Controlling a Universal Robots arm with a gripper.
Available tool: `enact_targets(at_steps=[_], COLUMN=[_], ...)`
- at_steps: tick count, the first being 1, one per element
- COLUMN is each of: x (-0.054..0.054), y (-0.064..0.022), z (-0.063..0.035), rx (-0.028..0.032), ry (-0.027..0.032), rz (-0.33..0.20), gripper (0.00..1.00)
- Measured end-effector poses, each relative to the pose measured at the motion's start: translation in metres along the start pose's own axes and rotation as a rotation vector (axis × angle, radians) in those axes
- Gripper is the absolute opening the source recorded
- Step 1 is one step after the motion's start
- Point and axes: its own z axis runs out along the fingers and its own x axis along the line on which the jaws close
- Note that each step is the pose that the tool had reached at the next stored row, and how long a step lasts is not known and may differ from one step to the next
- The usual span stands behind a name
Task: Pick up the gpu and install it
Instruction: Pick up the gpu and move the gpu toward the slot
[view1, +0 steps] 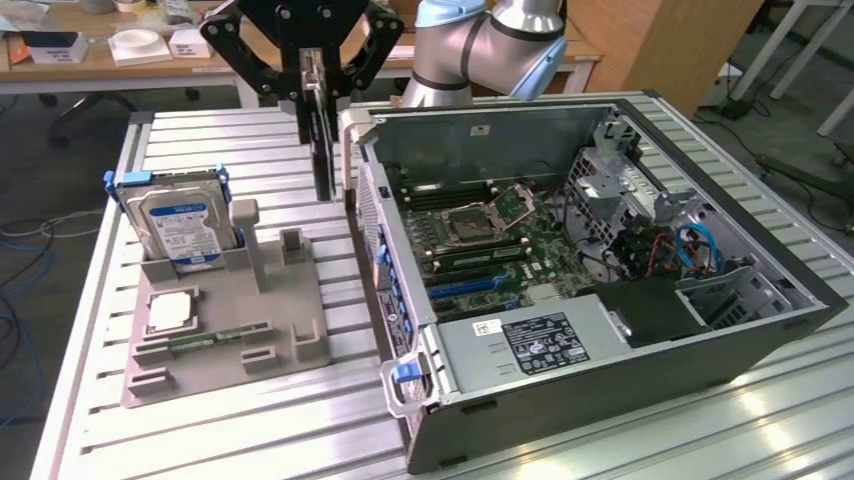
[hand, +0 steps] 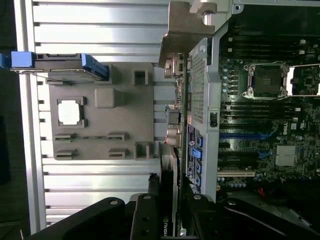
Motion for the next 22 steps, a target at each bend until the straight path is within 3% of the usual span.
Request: enact_targets(at_steps=[14,22], x=[-0.0001,-0.0019], y=[-0.0001,-0.0003], z=[-0.0032,-0.0037], rx=[-0.0006,-0.0059], ry=[0.0,0.0003], rz=[0.0,0.0], gripper=[0.27,0.27])
